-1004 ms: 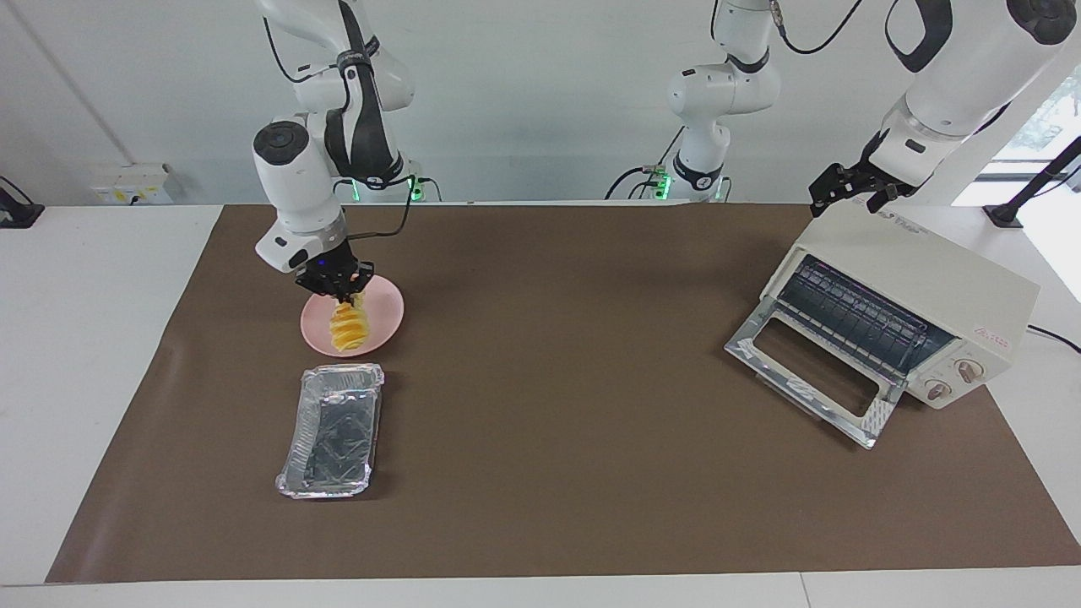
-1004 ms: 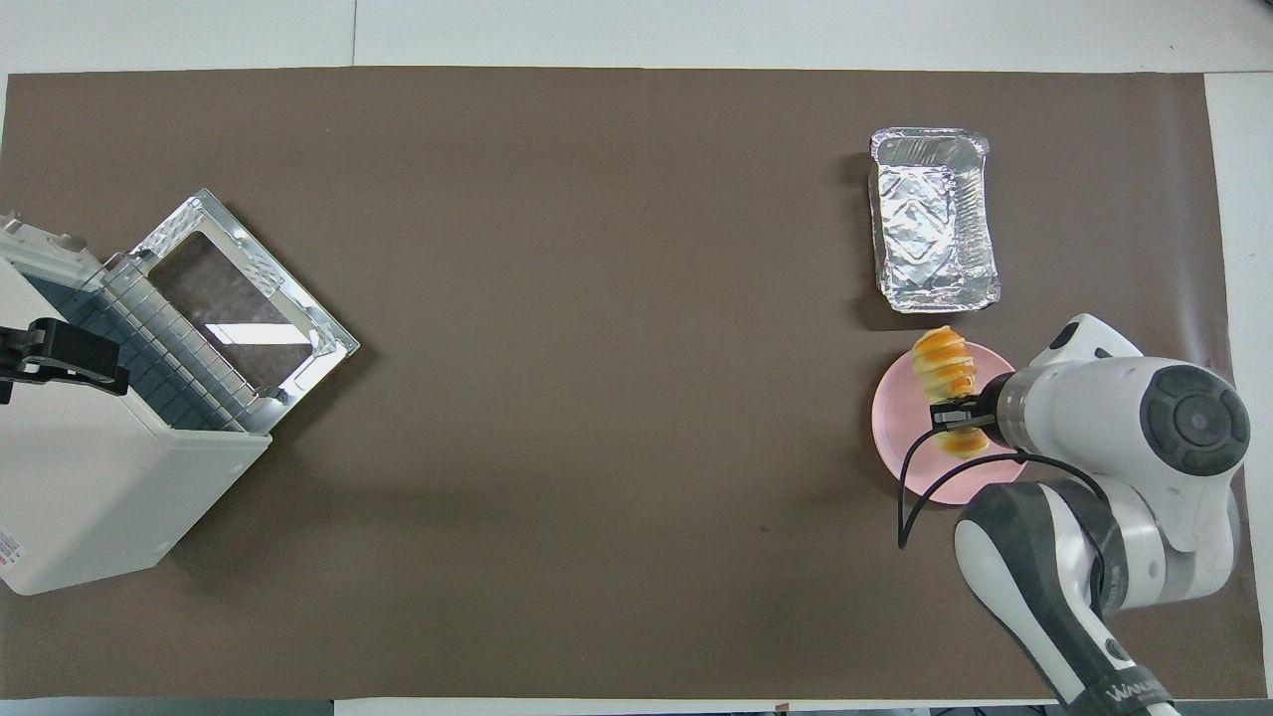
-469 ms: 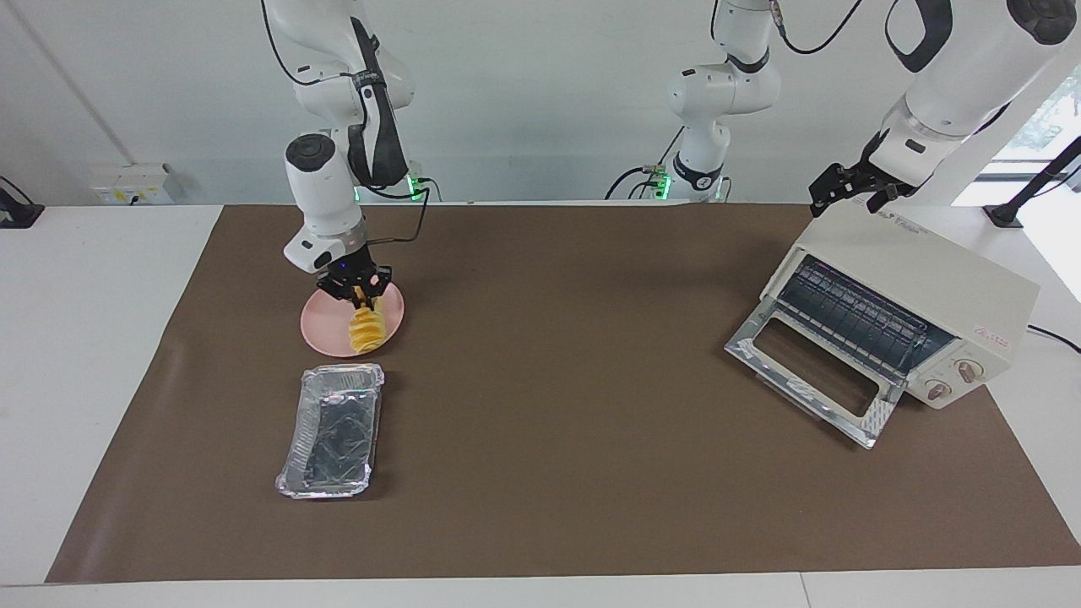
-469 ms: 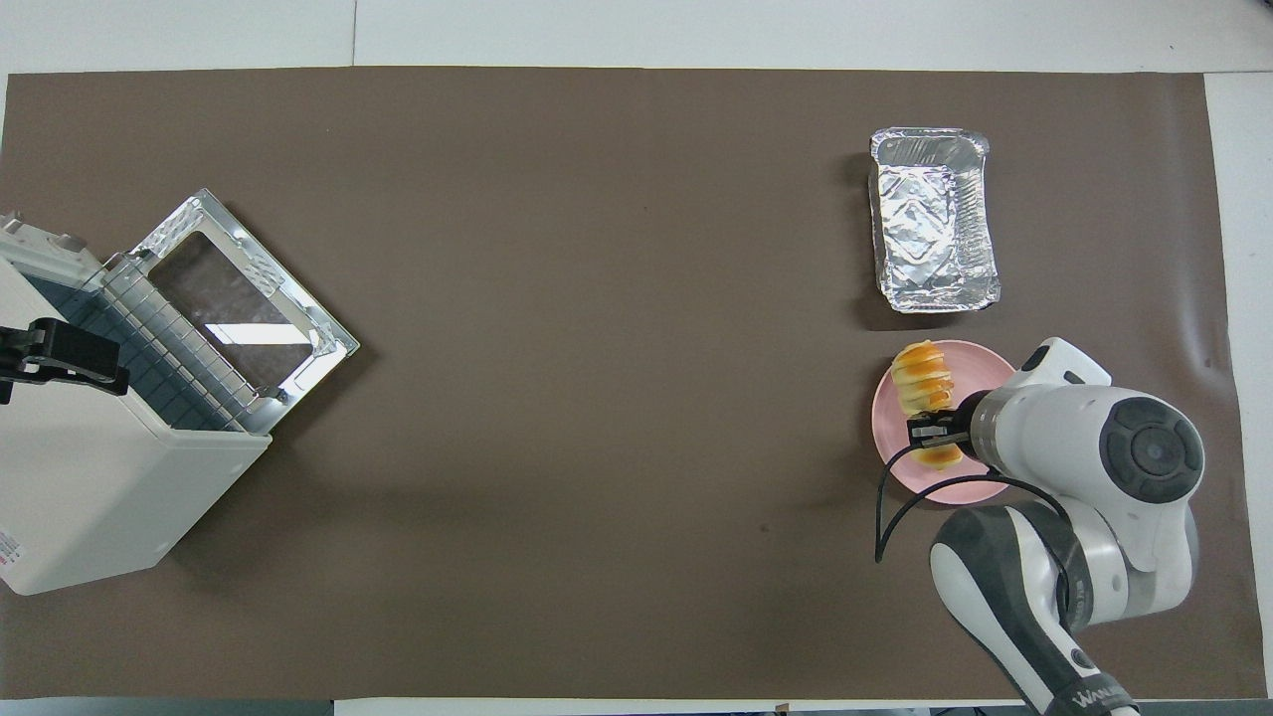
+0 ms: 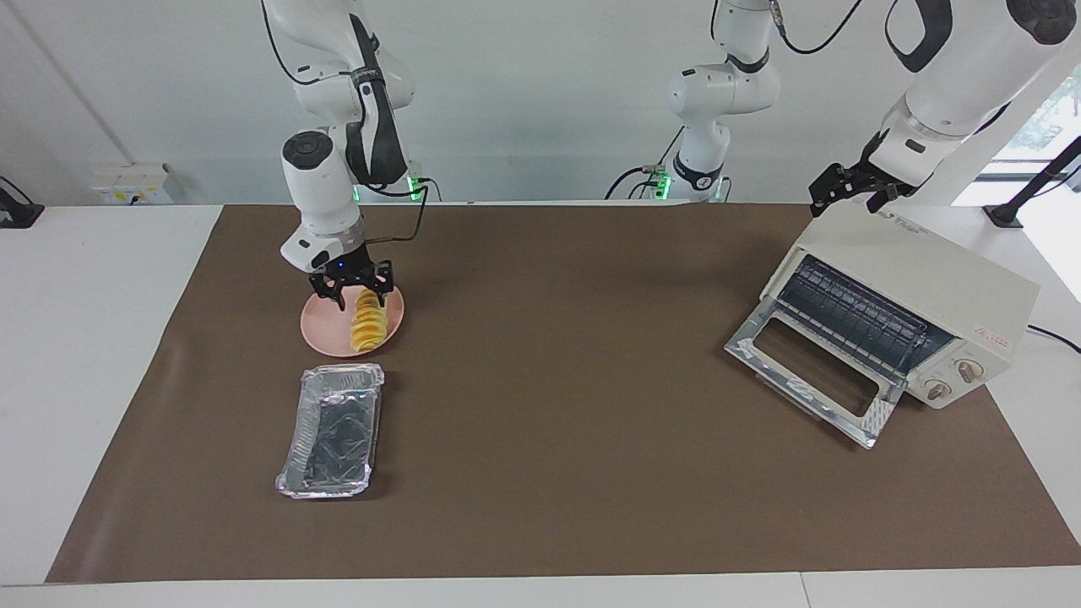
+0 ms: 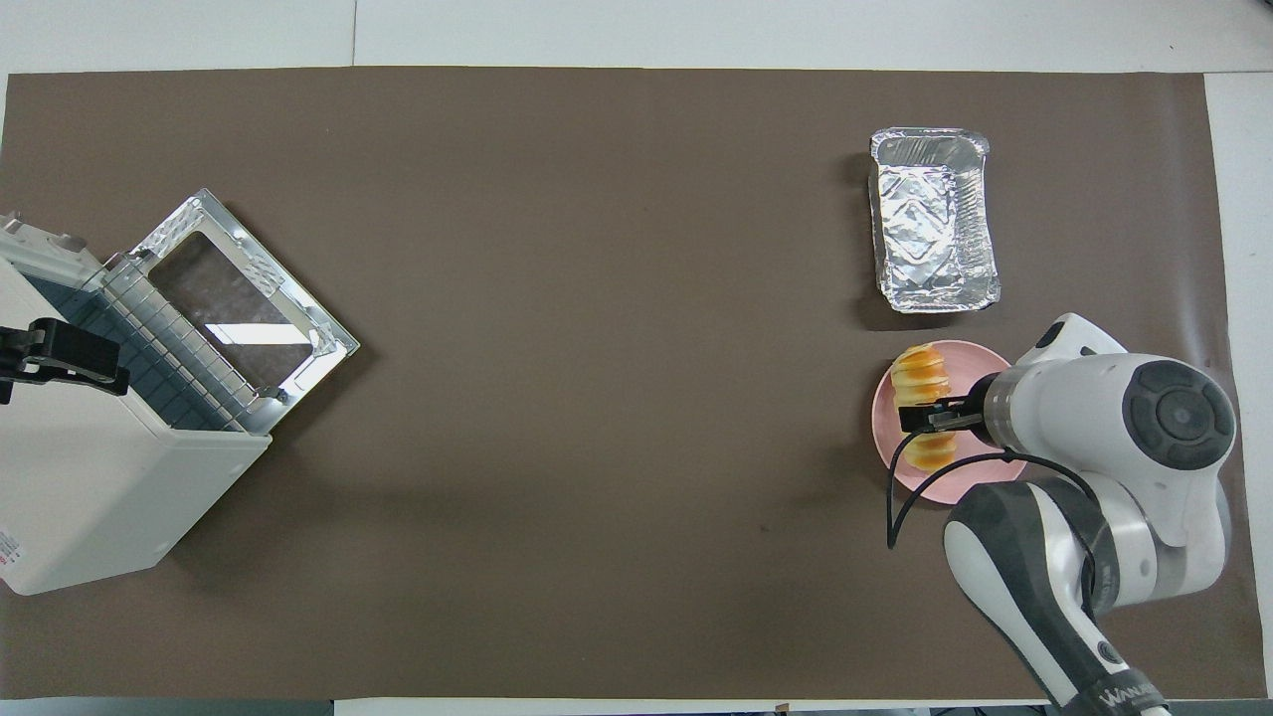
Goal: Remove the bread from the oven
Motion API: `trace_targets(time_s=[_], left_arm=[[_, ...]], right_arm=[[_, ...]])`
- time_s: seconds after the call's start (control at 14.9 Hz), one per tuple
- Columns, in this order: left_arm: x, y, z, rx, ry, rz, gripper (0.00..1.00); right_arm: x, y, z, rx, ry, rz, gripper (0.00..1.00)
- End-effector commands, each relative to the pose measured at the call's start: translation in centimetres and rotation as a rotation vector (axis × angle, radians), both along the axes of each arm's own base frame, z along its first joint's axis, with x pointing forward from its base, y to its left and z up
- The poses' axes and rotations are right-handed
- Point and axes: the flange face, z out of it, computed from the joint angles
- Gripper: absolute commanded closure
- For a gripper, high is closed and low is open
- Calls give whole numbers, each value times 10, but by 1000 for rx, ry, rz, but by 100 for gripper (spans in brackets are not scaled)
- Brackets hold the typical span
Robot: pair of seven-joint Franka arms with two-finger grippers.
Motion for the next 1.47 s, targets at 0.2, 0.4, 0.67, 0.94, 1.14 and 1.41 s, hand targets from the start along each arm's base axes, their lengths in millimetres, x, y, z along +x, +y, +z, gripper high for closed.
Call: trace_targets(time_s=[0.2, 0.4, 0.67, 0.94, 1.14, 1.41], left_arm=[[-6, 0, 3, 0, -2, -1, 0], [-6, 0, 3, 0, -2, -1, 0], [-6, 0, 3, 0, -2, -1, 0], [-6, 0, 3, 0, -2, -1, 0], [-6, 0, 3, 0, -2, -1, 0], [-6, 0, 3, 0, -2, -1, 0]], right_arm=[[33, -43, 92, -2, 20, 86, 0], [39, -62, 140, 26, 72, 72, 0], [33, -71, 206, 60, 139, 48, 0], [39, -73, 260, 64, 179, 46, 0], [43, -83, 279, 66, 198, 28, 0], [51, -98, 283, 44, 169, -1, 0]])
